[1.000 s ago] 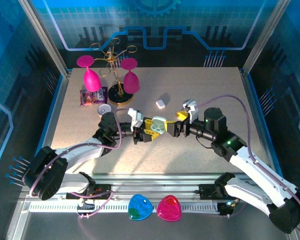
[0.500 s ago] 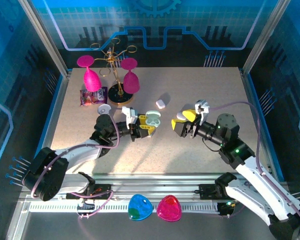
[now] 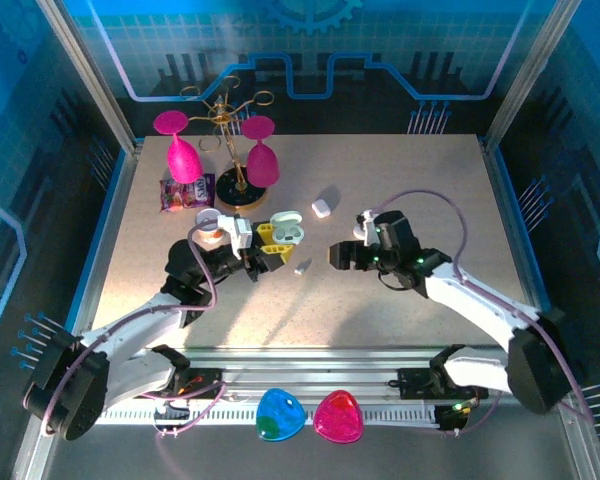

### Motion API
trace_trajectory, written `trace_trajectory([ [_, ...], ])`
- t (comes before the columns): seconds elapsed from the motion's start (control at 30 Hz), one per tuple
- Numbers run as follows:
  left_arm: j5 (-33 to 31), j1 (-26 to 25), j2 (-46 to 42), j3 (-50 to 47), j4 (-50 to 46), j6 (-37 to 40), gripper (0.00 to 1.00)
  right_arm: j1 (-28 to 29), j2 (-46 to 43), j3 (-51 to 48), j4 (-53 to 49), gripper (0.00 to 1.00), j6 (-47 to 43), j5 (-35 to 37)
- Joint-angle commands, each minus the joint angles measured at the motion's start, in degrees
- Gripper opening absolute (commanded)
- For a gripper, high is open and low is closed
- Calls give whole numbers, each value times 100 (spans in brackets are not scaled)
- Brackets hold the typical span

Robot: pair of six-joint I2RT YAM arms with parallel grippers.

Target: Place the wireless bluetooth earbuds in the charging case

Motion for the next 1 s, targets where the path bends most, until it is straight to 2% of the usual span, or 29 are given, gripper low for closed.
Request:
trace_trajectory([
  [0.0, -36, 29, -163, -19, -164, 167, 25, 141, 637, 448, 349, 79, 63, -171],
  [0.2, 44, 29, -107, 0, -119, 85, 25, 222, 2081, 1440, 249, 72, -86, -827],
  [0.33, 126, 29, -109, 9, -217, 113, 25, 348, 2816, 2017, 63, 66, -185, -960],
  [0.97, 197, 29, 1, 43, -240, 107, 25, 519, 5123, 4138, -146, 59, -711, -1937],
])
